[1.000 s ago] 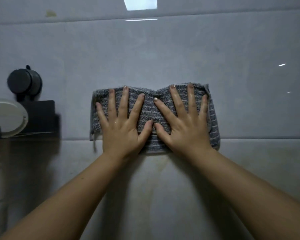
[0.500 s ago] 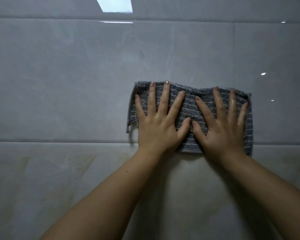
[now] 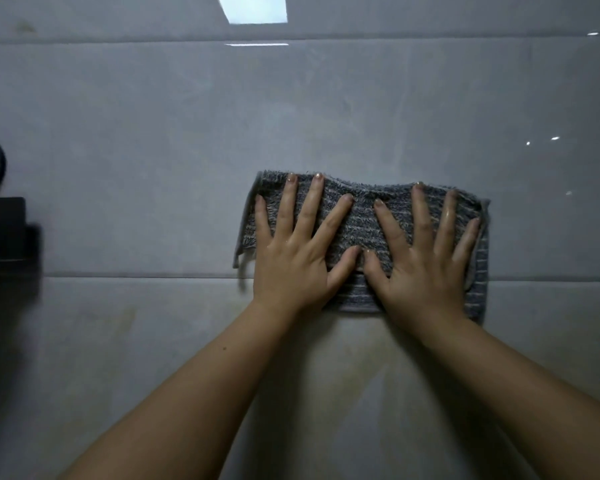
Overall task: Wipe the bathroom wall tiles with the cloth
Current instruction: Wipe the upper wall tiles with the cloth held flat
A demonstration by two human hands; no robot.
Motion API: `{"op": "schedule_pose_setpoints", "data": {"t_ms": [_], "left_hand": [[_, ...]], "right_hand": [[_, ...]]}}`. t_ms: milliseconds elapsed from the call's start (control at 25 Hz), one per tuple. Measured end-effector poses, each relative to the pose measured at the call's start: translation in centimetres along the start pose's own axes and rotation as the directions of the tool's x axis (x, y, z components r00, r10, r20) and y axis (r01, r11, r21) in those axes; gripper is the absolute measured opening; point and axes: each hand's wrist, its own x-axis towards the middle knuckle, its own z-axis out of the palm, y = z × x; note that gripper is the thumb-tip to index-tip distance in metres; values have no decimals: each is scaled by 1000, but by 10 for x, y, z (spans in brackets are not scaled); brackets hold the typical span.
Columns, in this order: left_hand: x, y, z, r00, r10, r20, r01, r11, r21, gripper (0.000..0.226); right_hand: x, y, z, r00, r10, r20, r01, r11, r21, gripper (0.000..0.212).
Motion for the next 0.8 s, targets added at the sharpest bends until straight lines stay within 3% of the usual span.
{"op": "schedule_pose_setpoints", "data": {"t_ms": [520, 800], "left_hand": [[-86, -183, -37, 995, -75, 59, 73, 997, 41, 64], [-165, -235, -51, 981, -148, 124, 144, 989, 41, 65]], "right_hand": [[-10, -199, 23, 995, -103, -1, 103, 994, 48, 63], [-64, -270, 36, 980, -196, -19, 196, 979, 46, 60]]}}
